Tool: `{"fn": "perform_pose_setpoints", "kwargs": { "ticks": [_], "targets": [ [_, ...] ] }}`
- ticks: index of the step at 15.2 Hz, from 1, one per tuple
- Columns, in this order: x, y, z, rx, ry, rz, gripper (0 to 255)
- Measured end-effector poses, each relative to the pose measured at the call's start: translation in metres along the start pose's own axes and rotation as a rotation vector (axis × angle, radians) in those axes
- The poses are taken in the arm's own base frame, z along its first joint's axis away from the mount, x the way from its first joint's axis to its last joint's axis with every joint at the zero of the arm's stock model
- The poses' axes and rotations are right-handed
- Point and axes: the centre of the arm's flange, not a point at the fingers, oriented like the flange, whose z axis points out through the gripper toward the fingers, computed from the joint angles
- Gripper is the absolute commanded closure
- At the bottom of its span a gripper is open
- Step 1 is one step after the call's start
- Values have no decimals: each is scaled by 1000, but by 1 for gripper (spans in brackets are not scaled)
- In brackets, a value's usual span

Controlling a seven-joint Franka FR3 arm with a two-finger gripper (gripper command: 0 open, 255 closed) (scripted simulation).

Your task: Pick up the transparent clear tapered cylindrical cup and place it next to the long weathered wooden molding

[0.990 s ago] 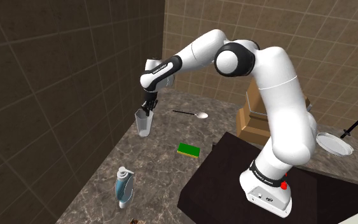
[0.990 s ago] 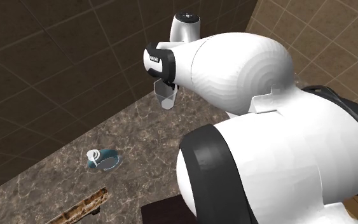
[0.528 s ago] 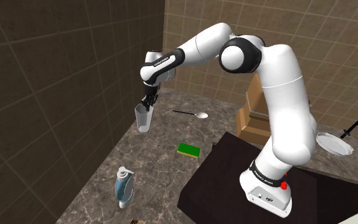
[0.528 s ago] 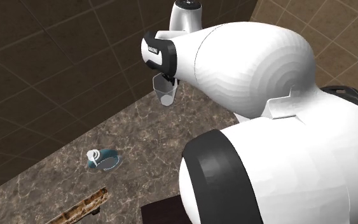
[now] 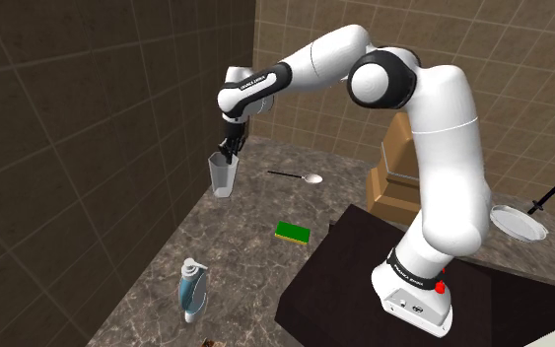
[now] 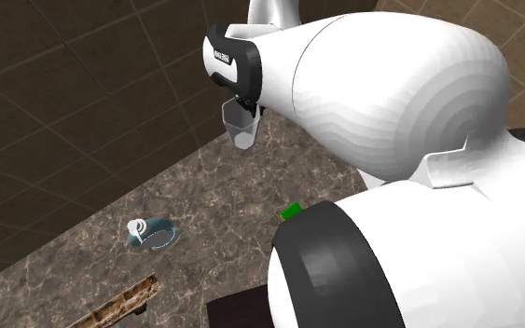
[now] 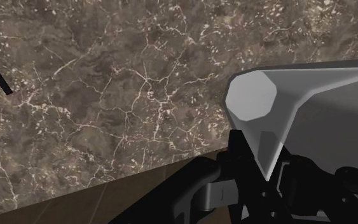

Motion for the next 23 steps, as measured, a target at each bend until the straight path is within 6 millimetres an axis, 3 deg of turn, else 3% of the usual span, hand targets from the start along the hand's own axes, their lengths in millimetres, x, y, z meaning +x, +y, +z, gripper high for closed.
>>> {"fn": "perform_pose_setpoints", "kwargs": {
  "ticks": [20,23],
  "targets": [
    [1,-14,-105,0,0,0,255],
    [-20,-30,-107,0,0,0,255]
  ]
}}
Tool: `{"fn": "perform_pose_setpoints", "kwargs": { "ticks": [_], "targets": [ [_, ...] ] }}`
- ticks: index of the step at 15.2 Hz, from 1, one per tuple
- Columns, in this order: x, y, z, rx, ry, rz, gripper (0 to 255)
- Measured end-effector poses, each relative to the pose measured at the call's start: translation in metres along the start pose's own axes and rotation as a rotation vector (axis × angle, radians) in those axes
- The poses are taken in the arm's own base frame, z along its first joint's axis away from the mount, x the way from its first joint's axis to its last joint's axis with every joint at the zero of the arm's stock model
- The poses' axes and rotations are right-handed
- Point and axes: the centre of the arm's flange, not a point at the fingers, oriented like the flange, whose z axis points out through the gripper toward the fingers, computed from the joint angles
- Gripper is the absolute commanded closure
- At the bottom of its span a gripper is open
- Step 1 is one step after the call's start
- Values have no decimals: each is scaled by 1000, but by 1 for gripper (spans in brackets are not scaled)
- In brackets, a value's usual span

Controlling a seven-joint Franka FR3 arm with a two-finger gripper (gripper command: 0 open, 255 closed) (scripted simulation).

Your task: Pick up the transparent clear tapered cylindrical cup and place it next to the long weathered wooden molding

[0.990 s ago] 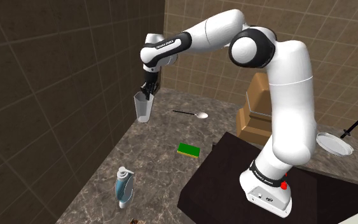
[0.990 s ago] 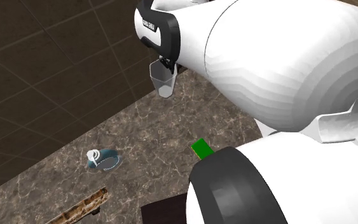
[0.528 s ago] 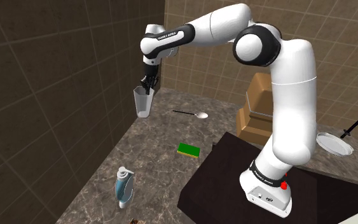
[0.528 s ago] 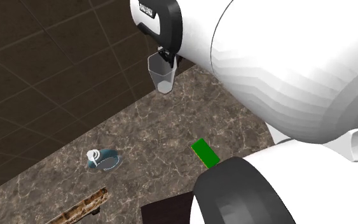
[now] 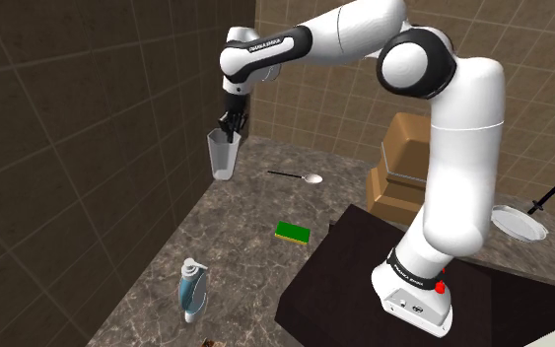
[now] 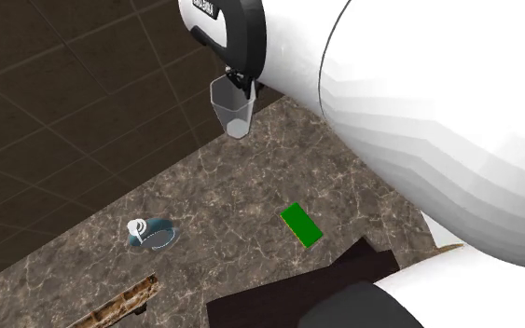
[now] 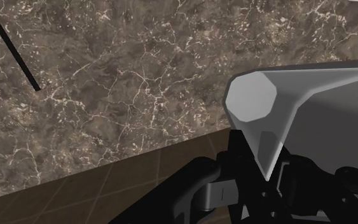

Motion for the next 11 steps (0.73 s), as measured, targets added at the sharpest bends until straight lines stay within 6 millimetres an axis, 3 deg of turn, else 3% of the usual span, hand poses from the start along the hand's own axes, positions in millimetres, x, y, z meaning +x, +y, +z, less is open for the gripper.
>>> {"fn": "perform_pose_setpoints", "kwargs": {
  "ticks": [11],
  "targets": [
    [-113,-91,10,0,-1,-1,255]
  ]
}}
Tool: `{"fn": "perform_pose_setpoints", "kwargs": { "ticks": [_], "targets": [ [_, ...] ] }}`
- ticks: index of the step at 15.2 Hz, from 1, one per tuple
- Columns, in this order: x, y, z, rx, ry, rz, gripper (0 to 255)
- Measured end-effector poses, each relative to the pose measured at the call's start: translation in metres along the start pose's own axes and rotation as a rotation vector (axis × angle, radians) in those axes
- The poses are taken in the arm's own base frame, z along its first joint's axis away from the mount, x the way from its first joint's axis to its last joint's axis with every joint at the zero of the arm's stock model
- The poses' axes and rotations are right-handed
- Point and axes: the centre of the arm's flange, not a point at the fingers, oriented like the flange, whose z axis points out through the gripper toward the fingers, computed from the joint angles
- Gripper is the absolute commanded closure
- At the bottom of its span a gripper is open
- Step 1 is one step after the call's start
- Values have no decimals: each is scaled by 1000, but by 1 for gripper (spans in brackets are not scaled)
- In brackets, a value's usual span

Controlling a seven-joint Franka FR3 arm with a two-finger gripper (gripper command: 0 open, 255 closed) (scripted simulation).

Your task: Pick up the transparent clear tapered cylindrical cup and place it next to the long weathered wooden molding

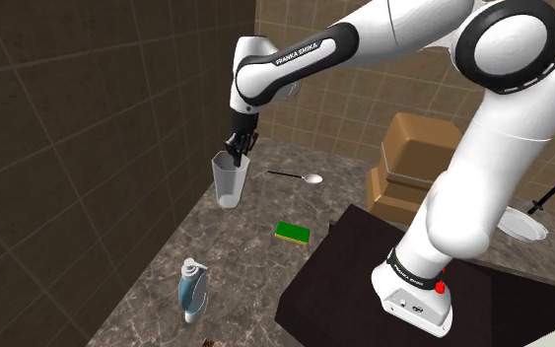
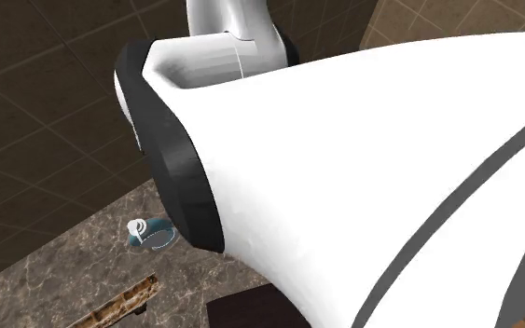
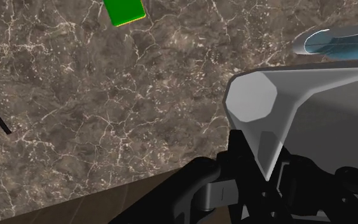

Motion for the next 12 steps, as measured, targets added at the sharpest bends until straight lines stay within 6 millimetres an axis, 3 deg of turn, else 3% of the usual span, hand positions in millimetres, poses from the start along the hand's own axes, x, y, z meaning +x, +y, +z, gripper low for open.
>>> {"fn": "perform_pose_setpoints", "kwargs": {
  "ticks": [12],
  "targets": [
    [-123,-102,14,0,0,0,255]
  ]
}}
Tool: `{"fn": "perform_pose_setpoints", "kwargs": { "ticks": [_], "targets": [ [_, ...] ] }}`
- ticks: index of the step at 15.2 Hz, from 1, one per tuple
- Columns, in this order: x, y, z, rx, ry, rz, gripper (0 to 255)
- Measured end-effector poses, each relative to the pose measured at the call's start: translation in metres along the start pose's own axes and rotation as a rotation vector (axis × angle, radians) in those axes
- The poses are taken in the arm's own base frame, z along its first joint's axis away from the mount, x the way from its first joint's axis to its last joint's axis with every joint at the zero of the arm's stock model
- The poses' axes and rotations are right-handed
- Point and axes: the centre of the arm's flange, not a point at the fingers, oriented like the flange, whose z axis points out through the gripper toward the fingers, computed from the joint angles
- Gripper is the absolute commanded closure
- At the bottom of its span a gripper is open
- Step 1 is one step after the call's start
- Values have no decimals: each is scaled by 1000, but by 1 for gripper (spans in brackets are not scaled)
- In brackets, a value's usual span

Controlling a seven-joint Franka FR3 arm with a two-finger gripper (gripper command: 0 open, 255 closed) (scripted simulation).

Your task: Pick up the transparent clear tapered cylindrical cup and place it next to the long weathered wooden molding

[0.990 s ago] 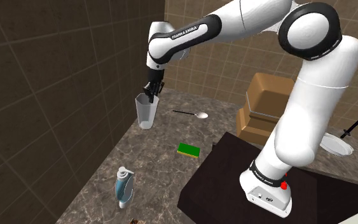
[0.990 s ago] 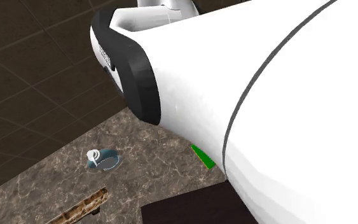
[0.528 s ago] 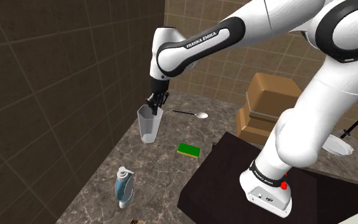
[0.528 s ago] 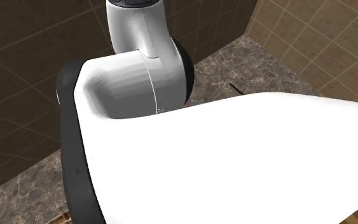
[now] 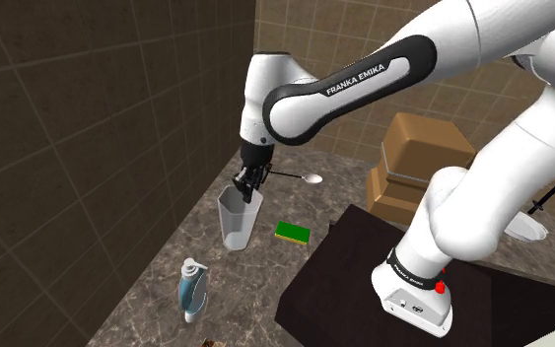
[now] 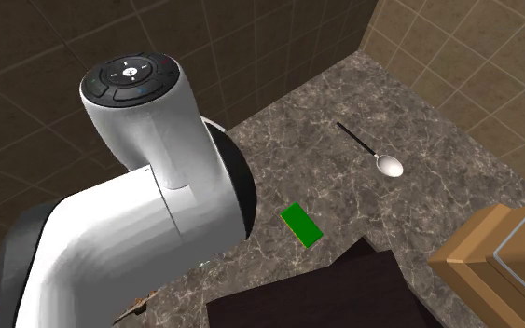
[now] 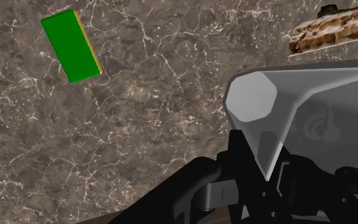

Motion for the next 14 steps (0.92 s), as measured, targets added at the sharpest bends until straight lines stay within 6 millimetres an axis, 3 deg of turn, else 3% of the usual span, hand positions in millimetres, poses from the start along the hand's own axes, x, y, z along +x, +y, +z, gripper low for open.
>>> {"fn": "perform_pose_setpoints", "kwargs": {
  "ticks": [14],
  "targets": [
    [-139,-114,15,0,0,-1,255]
  ]
}}
